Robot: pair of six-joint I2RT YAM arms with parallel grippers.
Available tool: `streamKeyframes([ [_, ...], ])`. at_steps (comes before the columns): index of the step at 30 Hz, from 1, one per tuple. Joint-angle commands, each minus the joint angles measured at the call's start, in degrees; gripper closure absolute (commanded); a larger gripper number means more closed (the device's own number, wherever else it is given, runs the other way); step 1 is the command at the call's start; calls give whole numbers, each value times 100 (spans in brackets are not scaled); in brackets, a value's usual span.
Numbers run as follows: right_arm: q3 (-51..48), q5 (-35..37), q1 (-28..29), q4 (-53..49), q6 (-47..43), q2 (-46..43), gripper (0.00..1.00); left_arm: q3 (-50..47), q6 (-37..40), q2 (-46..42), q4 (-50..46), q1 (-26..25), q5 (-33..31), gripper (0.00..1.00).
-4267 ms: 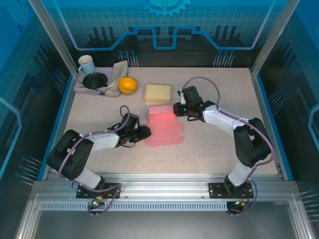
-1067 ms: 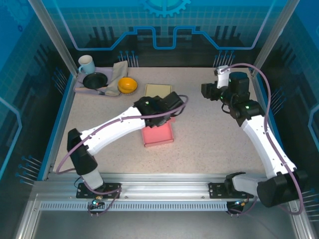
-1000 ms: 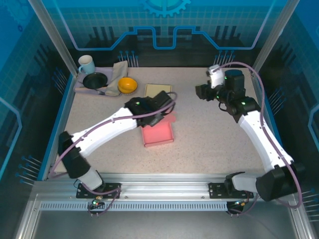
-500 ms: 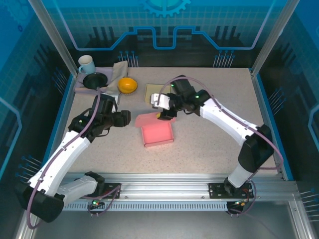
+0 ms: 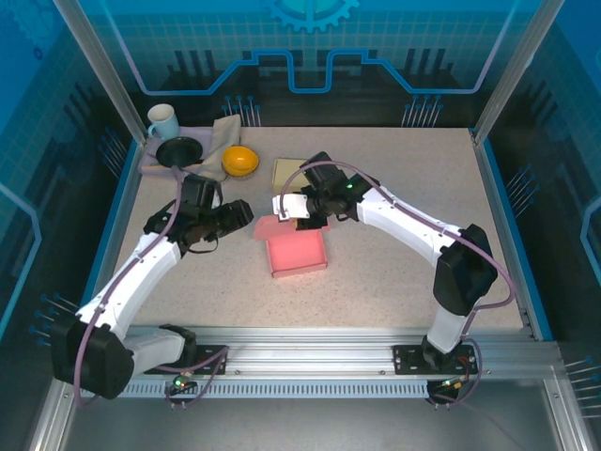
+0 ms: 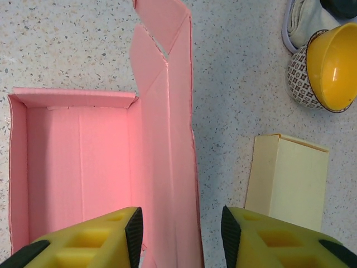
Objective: Fold the paper box
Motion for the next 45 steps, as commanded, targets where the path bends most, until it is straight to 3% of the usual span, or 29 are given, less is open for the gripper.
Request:
streamKeyframes([
  [1, 120, 84, -17, -190, 73, 69, 56, -53, 294, -186, 571, 27, 514, 30],
  [7, 266, -67, -147, -317, 34, 102, 56, -1055, 424, -889, 1415, 27, 550, 30],
  [13, 283, 227, -74, -374, -394, 261, 60, -672, -39, -371, 809, 35, 398, 21],
  [17, 439, 200, -78, -496, -352, 398, 72, -655, 418, -373, 1363, -21, 1248, 30],
  [21, 616, 157, -88, -692, -412, 507, 81, -861, 1031, -627, 1483, -372, 706, 31],
  [26, 1073, -55, -246, -1247, -471, 620, 91, -1171, 1249, -562, 1558, -705, 447, 37],
  [32, 1436, -314, -463, -1821, -588, 610, 94, -1131, 2077, -381, 1447, -1387, -583, 39],
  [39, 1450, -381, -555, -2248, -737, 598, 94, -875, 2450, 65, 1510, -1432, -1267, 40],
  [45, 1407, -509, -592, -2241, -710, 522, 93, -847, 2784, 279, 1914, -1618, -554, 47],
])
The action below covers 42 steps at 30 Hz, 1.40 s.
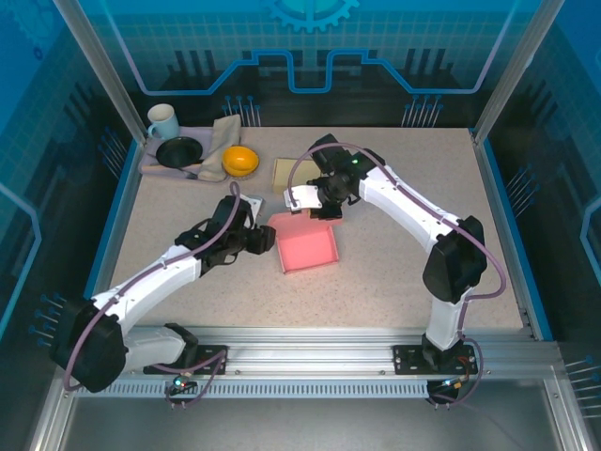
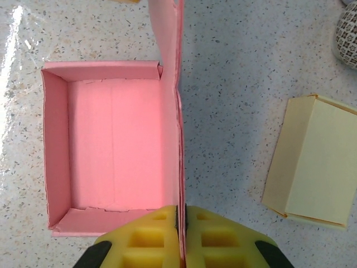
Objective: Fold the paper box
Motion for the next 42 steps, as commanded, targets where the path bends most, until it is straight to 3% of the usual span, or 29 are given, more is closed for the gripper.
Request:
streamKeyframes([
  [1, 68, -270, -72, -202, -33, -46, 93, 140, 401, 101, 385, -225, 349, 48],
  [9, -66, -277, -13, -79, 84, -110, 92, 497, 237, 490, 156, -301, 147, 81],
  [15, -184, -128, 74, 209, 516, -63, 89, 867, -500, 795, -29, -356, -264, 99],
  [17, -154, 1, 83, 370, 860, -19, 76, 1017, -788, 949, -174, -354, -426, 100],
  [19, -36, 50, 70, 434, 1273, 22, 74, 1149, -1039, 1088, -357, -358, -645, 100],
  [21, 91, -21, 32, 532, 1740, 34, 57, 1236, -1037, 1206, -456, -428, -872, 100],
  [25, 12, -7, -170, 853, 2356, -183, 49, 1291, -742, 1286, -516, -565, -1231, 100],
  [29, -524, -180, -835, 1551, 3181, -762, 49, 1291, -520, 1260, -550, -653, -1498, 100],
  [33, -1878, -943, -1753, 2771, 3519, -1577, 49, 1268, -406, 1202, -566, -665, -1617, 100],
  [37, -2995, -1626, -2137, 3495, 2855, -1950, 50, 1234, -340, 1180, -543, -667, -1655, 100],
  [39, -3138, -1913, -2094, 3454, 2293, -1860, 52, 1220, -324, 1189, -528, -666, -1660, 100],
  [42, -2975, -2080, -2071, 3434, 2187, -1466, 62, 1227, -314, 1194, -536, -669, -1643, 100],
])
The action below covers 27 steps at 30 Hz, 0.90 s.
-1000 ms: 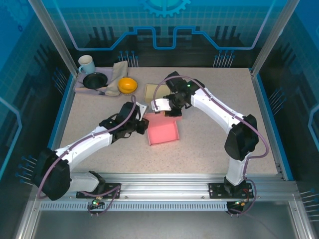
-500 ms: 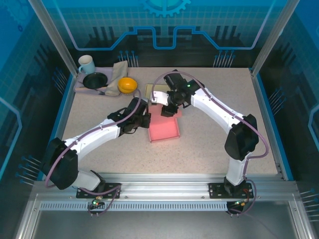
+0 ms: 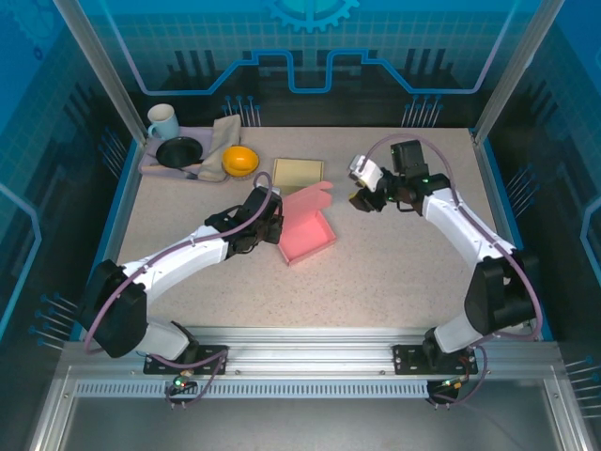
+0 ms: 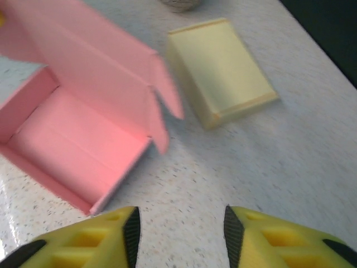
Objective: Fold the paper box
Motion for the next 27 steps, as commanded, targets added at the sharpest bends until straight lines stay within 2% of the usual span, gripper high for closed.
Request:
streamKeyframes([
  [1, 107, -637, 38, 363, -345, 427, 62, 95, 119, -57, -77, -52, -132, 100],
  [8, 182, -690, 280, 668, -637, 1016, 63, 3, 110, -205, -46, -75, -148, 100],
  [15, 498, -301, 556, 642, -661, 1479, 63, -35, 104, -272, -33, -86, -97, 100],
  [27, 563, 26, 409, 819, -434, 1419, 62, -63, 136, -344, -2, -93, -47, 100],
])
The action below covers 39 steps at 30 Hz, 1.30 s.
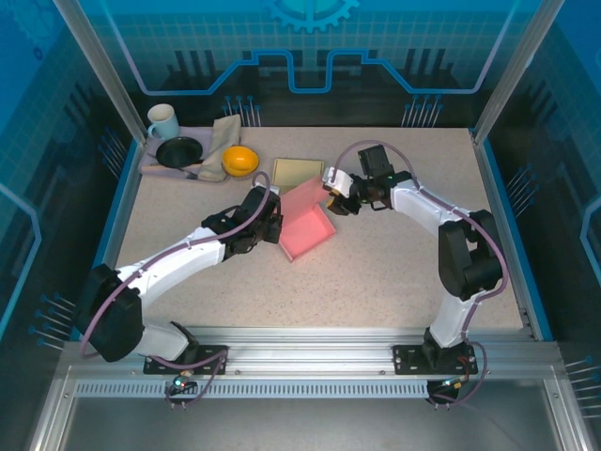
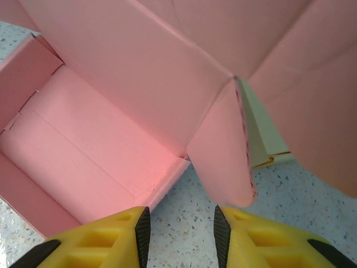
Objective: Fold the paper box
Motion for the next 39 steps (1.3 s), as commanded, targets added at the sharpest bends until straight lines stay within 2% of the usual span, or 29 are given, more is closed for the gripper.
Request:
streamKeyframes([
  [1, 115, 62, -88, 199, 129, -64, 62, -64, 119, -165, -10, -61, -35, 100],
  [8, 326, 46, -39, 125, 182, 48, 59, -74, 112, -143, 35, -64, 15, 100],
  [17, 509, -84, 193, -154, 85, 213, 61, -22, 82, -117, 60, -72, -9, 100],
  [20, 502, -108, 224, -135, 239, 239, 74, -4, 55, -117, 41, -70, -30, 100],
  [21, 515, -93, 245, -126, 348, 237, 75, 17, 23, -109, 28, -70, -61, 100],
  [24, 548, 137, 367, -29, 898, 216, 87, 145, -248, 2, -73, -70, -267, 100],
  [26, 539, 548, 507, 189, 1572, 170, 91, 297, -576, 149, -176, -70, -442, 100],
  [31, 531, 1654, 778, 510, 3475, 63, 95, 777, -1562, 638, -437, -70, -865, 100],
  [34, 413, 1879, 837, 666, 4539, 36, 95, 957, -2176, 853, -496, -75, -1024, 100],
  [39, 51, 2567, 1071, 978, 5169, -121, 95, 751, -3055, 973, -152, -81, -845, 100],
])
